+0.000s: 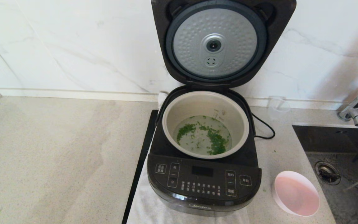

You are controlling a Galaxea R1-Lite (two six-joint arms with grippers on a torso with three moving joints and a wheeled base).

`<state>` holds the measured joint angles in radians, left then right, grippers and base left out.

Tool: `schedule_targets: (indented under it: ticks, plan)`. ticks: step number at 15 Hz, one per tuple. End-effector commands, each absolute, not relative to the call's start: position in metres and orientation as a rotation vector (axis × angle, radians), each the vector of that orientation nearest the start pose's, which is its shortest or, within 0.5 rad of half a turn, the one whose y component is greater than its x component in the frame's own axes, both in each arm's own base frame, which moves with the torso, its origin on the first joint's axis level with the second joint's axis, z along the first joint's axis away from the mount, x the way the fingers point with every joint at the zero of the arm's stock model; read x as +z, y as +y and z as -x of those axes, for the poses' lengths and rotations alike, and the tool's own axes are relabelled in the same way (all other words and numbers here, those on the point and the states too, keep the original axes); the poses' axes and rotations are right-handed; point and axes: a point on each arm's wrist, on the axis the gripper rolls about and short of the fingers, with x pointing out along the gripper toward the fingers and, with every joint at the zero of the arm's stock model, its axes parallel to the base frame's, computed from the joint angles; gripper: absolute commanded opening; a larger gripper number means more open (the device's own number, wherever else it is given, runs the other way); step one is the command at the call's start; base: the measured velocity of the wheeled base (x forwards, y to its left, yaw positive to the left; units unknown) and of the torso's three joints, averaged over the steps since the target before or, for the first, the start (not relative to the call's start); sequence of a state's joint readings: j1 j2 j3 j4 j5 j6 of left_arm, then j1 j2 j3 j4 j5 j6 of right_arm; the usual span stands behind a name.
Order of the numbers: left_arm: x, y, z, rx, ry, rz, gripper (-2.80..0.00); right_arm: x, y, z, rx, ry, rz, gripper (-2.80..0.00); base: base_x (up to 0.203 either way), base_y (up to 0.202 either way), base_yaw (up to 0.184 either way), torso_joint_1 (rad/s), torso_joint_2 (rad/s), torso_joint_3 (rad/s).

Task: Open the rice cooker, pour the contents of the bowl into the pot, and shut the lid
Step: Turn off the tap

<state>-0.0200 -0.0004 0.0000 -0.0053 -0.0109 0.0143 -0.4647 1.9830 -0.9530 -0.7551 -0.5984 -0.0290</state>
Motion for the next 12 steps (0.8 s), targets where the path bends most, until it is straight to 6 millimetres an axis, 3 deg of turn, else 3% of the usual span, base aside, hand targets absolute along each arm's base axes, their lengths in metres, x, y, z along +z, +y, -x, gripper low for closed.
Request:
schedule_targets:
  ticks: [1,6,12]
  plan:
    - [0.076,0.000,0.023,-0.031,-0.006,-0.014,-2.80,0.129,-0.182,-0.335,-1.065,0.315,0.058,-2.80,0.000,0.000,0.000,0.000,0.00,0.000]
    - [0.076,0.000,0.023,-0.031,-0.006,-0.014,-2.80,0.123,-0.190,-0.349,-1.089,0.313,0.070,-2.80,0.000,0.000,0.000,0.000,0.00,0.000]
    - [0.076,0.000,0.023,-0.031,-0.006,-0.014,-2.80,0.134,-0.203,-0.370,-1.121,0.245,0.085,-2.80,0.000,0.000,0.000,0.000,0.00,0.000]
